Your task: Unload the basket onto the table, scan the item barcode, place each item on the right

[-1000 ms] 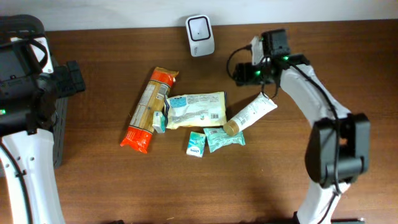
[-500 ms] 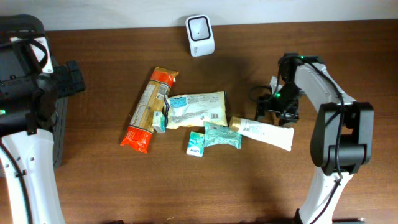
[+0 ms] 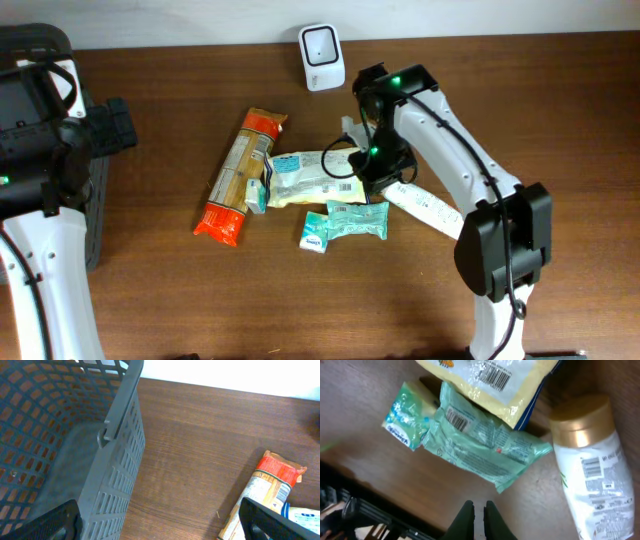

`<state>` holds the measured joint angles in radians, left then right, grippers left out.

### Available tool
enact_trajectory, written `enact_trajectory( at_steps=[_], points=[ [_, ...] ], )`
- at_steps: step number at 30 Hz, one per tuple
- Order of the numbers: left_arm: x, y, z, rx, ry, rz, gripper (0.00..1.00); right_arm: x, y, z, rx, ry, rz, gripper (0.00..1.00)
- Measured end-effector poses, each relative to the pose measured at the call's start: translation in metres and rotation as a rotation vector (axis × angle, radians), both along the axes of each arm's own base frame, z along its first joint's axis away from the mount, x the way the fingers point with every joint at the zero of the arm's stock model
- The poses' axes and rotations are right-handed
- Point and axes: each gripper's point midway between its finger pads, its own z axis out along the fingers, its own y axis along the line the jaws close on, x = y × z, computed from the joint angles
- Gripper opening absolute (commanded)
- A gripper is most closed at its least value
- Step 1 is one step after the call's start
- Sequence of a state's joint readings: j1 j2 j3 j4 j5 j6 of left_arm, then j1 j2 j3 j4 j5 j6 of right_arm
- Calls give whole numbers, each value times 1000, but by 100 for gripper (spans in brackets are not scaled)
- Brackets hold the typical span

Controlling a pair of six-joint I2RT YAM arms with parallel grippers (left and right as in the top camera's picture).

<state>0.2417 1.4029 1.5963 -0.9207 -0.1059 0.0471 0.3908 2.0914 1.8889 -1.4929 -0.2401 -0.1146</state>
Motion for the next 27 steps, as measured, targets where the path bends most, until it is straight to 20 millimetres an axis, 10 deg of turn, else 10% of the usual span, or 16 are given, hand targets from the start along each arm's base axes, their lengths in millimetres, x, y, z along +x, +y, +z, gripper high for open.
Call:
enact_trajectory(
  at_steps=[7, 15, 19, 23, 25, 27],
  points=[
    [0, 0, 0, 0, 0, 0, 99, 14, -1, -72, 2, -81, -33, 16],
    [0, 0, 0, 0, 0, 0, 99, 64, -80, -82, 7, -151, -338, 19],
    [0, 0, 0, 0, 0, 0, 99, 66, -80, -79, 59, -140, -364, 20],
    [0, 0, 0, 0, -1, 0, 99, 76, -61, -26, 188, -112, -377, 44],
    [0, 0, 0, 0, 2, 1, 99, 79, -75, 26, 207, -120, -389, 79],
    [0, 0, 0, 0, 0, 0, 99, 76, -105, 50, 194, -137, -402, 91]
  ],
)
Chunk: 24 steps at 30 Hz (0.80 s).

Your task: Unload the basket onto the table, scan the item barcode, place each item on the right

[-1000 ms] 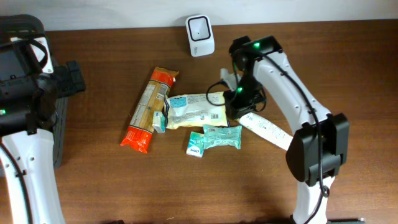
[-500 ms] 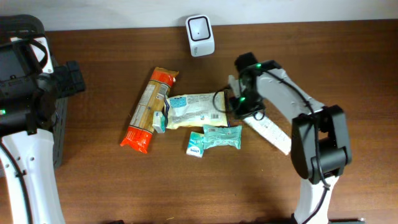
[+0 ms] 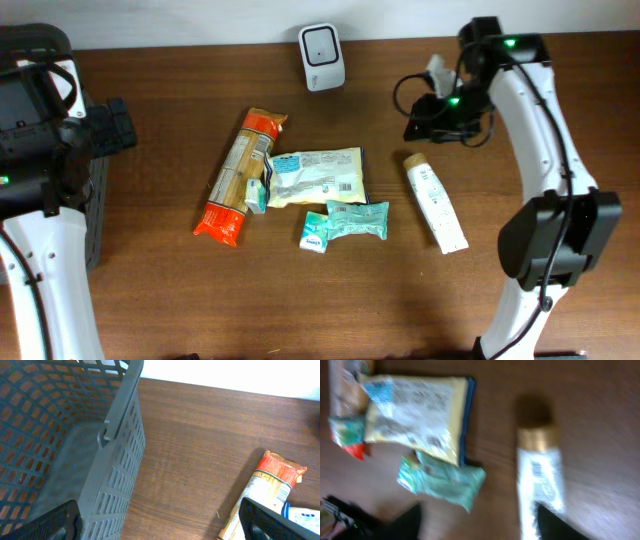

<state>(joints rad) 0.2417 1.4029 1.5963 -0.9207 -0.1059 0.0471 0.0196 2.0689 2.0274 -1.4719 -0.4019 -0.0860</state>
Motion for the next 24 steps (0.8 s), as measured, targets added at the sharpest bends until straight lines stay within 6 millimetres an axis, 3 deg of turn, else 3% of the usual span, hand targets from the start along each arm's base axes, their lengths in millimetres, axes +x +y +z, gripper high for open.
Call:
enact_trajectory(
  at_steps=[2, 4, 6, 9, 11, 13, 22, 23, 24],
  points=[
    [0, 0, 0, 0, 0, 0, 99, -5, -27, -10, -42, 26, -14, 97],
    [0, 0, 0, 0, 3, 0, 99, -20, -44, -41, -53, 94, -4, 97],
    [0, 0, 0, 0, 1, 0, 99, -35, -44, -76, -36, 136, 30, 91],
    [0, 0, 0, 0, 2, 0, 99, -44, -47, -105, 52, 135, 27, 85],
    [0, 0, 0, 0, 2, 1, 99, -55, -54, -126, 159, 126, 0, 74],
    [0, 0, 0, 0, 2, 0, 99, -78, -46, -146, 229, 159, -14, 64],
    [0, 0, 0, 0, 1, 0, 99, -96, -28, -151, 334, 171, -35, 59],
    [0, 0, 0, 0, 1, 0, 99, -97, -27, -150, 342, 168, -36, 55],
    [0, 0, 0, 0, 1, 0, 99, -98, -26, -151, 351, 164, -38, 42]
  ],
)
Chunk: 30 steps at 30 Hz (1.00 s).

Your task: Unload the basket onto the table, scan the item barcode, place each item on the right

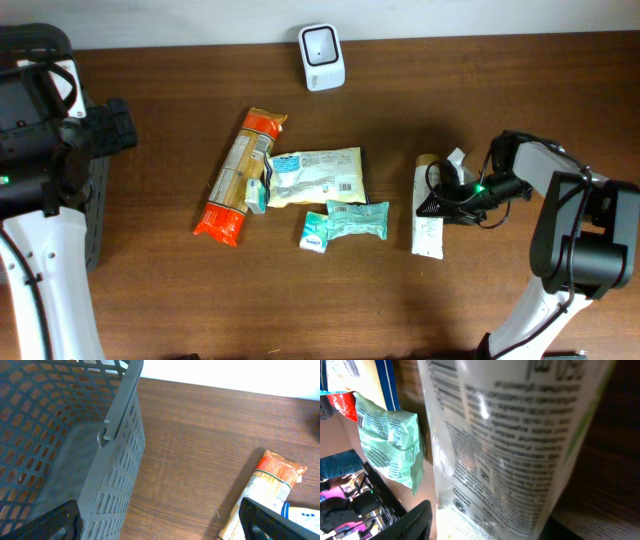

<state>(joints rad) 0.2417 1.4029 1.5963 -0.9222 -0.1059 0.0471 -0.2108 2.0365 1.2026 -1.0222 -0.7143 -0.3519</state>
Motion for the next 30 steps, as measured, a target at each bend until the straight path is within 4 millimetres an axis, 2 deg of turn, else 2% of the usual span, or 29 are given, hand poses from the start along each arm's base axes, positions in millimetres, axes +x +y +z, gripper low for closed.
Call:
enact_trajectory(
  at_steps=[1, 3, 8, 11, 12, 14, 15, 16, 17, 19, 21, 23, 26, 28, 30],
  points=[
    [0, 0, 0, 0, 0, 0, 99, 0, 1, -2, 6, -11, -6, 23],
    [0, 0, 0, 0, 1, 0, 99, 3, 2, -8, 7, -16, -40, 5],
    [0, 0, 0, 1, -1, 0, 99, 12, 3, 5, 9, 73, -131, 4],
    [0, 0, 0, 0, 0, 0, 99, 27, -11, 16, -171, 94, -94, 4],
    [0, 0, 0, 0, -1, 0, 99, 36, -8, 20, -281, 73, -49, 4],
    [0, 0, 0, 0, 0, 0, 99, 40, 3, 22, -473, 54, 36, 4],
    [0, 0, 0, 0, 0, 0, 99, 37, 20, 20, -575, 28, 110, 5],
    [0, 0, 0, 0, -1, 0, 99, 33, 34, 18, -647, 5, 176, 19],
    [0, 0, 0, 0, -1, 0, 99, 30, 48, 17, -711, -30, 233, 38],
    [0, 0, 0, 0, -1, 1, 99, 36, 65, 16, -751, -93, 261, 55],
    [0, 0, 0, 0, -1, 0, 99, 39, 66, 16, -769, -98, 222, 57],
    [0, 0, 0, 0, -1, 0, 99, 41, 63, 13, -706, -71, 163, 57],
    [0, 0, 0, 1, -1, 0, 99, 25, 53, -2, -585, 26, 110, 56],
    [0, 0, 0, 0, -1, 0, 99, 21, 50, -2, -505, 57, 89, 56],
    [0, 0, 0, 1, -1, 0, 99, 14, 47, -4, -448, 77, 104, 51]
  ],
)
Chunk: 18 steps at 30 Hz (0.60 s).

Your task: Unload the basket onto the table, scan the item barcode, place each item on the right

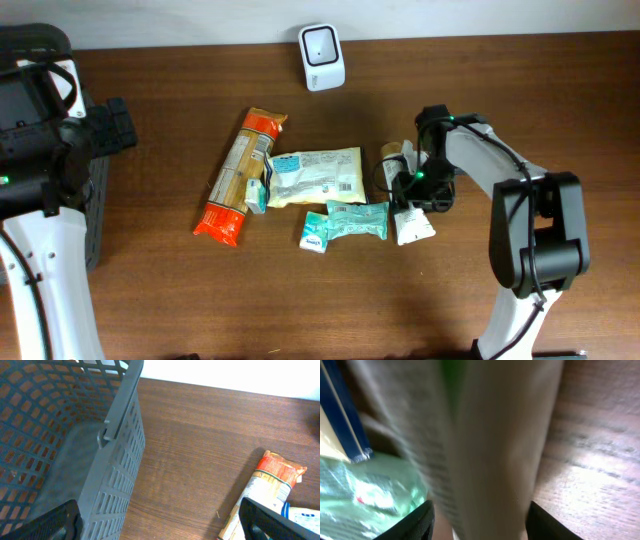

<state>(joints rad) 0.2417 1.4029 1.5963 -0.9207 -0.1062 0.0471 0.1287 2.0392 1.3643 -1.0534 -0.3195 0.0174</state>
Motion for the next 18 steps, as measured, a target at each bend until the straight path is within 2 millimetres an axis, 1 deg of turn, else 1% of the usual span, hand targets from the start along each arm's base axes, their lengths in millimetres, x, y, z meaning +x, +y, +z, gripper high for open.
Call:
enact_trajectory(
  at_steps=[1, 2, 3, 4, 5, 7, 10, 12, 13, 15, 18],
  points=[
    [0, 0, 0, 0, 0, 0, 99, -7, -4, -2, 56, 19, -7, 47],
    [0, 0, 0, 0, 0, 0, 99, -8, -5, -1, 91, 12, -15, 44],
    [0, 0, 0, 0, 0, 0, 99, -9, -8, -1, 145, 5, -37, 35],
    [0, 0, 0, 0, 0, 0, 99, -11, -11, -1, 217, 4, -79, 18],
    [0, 0, 0, 0, 0, 0, 99, -11, -11, -2, 233, -1, -83, 4],
    [0, 0, 0, 0, 0, 0, 99, -11, -4, 1, 286, -5, -89, 4],
    [0, 0, 0, 0, 0, 0, 99, -5, 3, 7, 341, -27, -98, 4],
    [0, 0, 0, 0, 1, 0, 99, -1, 9, 21, 380, -17, -107, 4],
    [0, 0, 0, -1, 2, 0, 99, 3, 14, 40, 424, -32, -91, 4],
    [0, 0, 0, 0, 0, 0, 99, 15, 27, 112, 542, -173, -14, 4],
    [0, 0, 0, 0, 1, 0, 99, 12, 42, 195, 690, -370, 75, 4]
  ],
)
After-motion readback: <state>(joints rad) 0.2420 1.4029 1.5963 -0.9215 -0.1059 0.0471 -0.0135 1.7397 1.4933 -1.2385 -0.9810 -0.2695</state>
